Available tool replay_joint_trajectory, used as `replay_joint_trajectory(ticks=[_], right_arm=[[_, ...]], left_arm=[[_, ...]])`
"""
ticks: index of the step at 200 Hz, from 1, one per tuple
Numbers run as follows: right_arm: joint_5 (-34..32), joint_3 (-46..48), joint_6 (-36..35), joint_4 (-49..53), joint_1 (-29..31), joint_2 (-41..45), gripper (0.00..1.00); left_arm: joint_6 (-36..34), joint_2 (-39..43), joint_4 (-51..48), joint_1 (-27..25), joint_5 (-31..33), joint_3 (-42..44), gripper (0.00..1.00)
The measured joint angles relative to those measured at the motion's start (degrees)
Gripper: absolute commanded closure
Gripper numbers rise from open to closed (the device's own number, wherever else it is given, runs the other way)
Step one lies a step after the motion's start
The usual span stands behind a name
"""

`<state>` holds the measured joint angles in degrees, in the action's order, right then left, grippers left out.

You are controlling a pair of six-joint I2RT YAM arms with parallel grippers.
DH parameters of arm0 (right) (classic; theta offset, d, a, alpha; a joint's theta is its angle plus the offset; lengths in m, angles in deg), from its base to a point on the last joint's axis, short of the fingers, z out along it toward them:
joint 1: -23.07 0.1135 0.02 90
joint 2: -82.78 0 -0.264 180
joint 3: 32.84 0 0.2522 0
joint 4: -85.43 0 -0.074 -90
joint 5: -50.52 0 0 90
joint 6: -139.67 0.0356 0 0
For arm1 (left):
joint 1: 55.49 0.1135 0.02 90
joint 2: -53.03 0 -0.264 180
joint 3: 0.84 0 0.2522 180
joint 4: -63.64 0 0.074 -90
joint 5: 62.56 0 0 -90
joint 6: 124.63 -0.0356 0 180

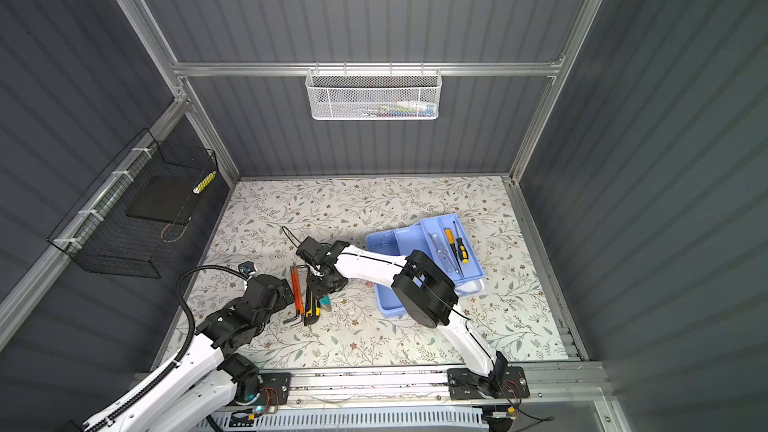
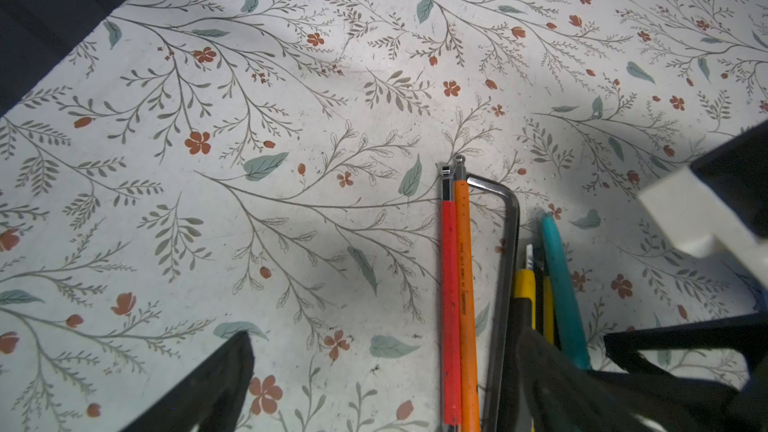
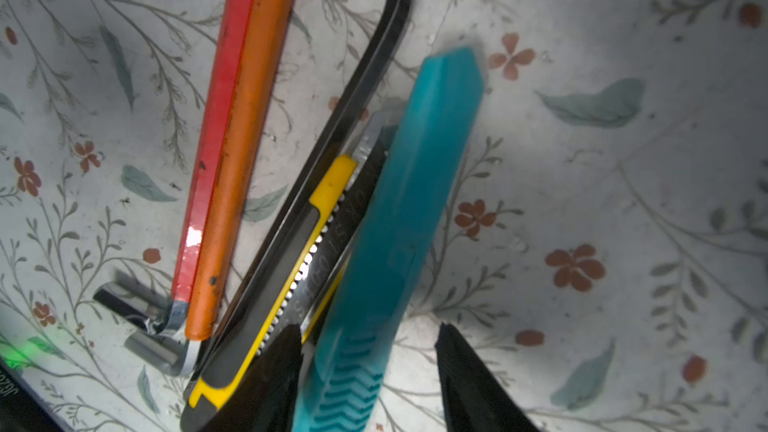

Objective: Pack the tool kit
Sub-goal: 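Lower the right gripper onto the teal knife and close on it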

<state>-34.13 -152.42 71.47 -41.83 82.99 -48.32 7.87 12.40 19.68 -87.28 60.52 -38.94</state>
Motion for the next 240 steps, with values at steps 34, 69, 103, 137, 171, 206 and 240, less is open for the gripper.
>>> replay_joint_trajectory(ticks=[34, 69, 103, 137, 171, 206, 240], right_arm=[[-1.16, -1.42, 0.02, 1.7, 0.09, -1.07, 0.52], [-1.01, -1.44, 0.31, 1.79, 0.09, -1.07, 0.58], [-0.81, -1.09, 0.72, 1.55, 0.07, -0.85, 0.63], [-0.61, -0.59, 0.7, 1.51, -0.22, -0.48, 0.65], [-0.09, 3.5, 0.68, 0.85, -1.75, 1.95, 0.66], [1.14, 8.72, 0.72, -0.15, -3.96, 5.38, 0.65], [0.66, 9.14, 0.44, -0.15, -4.37, 5.99, 0.57]], left_arm=[[-0.59, 0.74, 1.29, 0.0, -0.02, 0.2, 0.0], [-1.11, 0.59, 2.08, 0.0, -0.04, 0.37, 0.01], [-1.57, -0.22, 2.69, 0.02, -0.09, 0.37, 0.01], [-1.64, -0.26, 2.89, 0.02, -0.09, 0.37, 0.0], [-1.66, -0.26, 2.93, 0.02, -0.22, 0.37, 0.0], [-1.86, -0.42, 3.08, 0.0, -0.24, 0.37, 0.0], [-1.88, -0.87, 3.1, 0.0, -0.46, 0.37, 0.01]])
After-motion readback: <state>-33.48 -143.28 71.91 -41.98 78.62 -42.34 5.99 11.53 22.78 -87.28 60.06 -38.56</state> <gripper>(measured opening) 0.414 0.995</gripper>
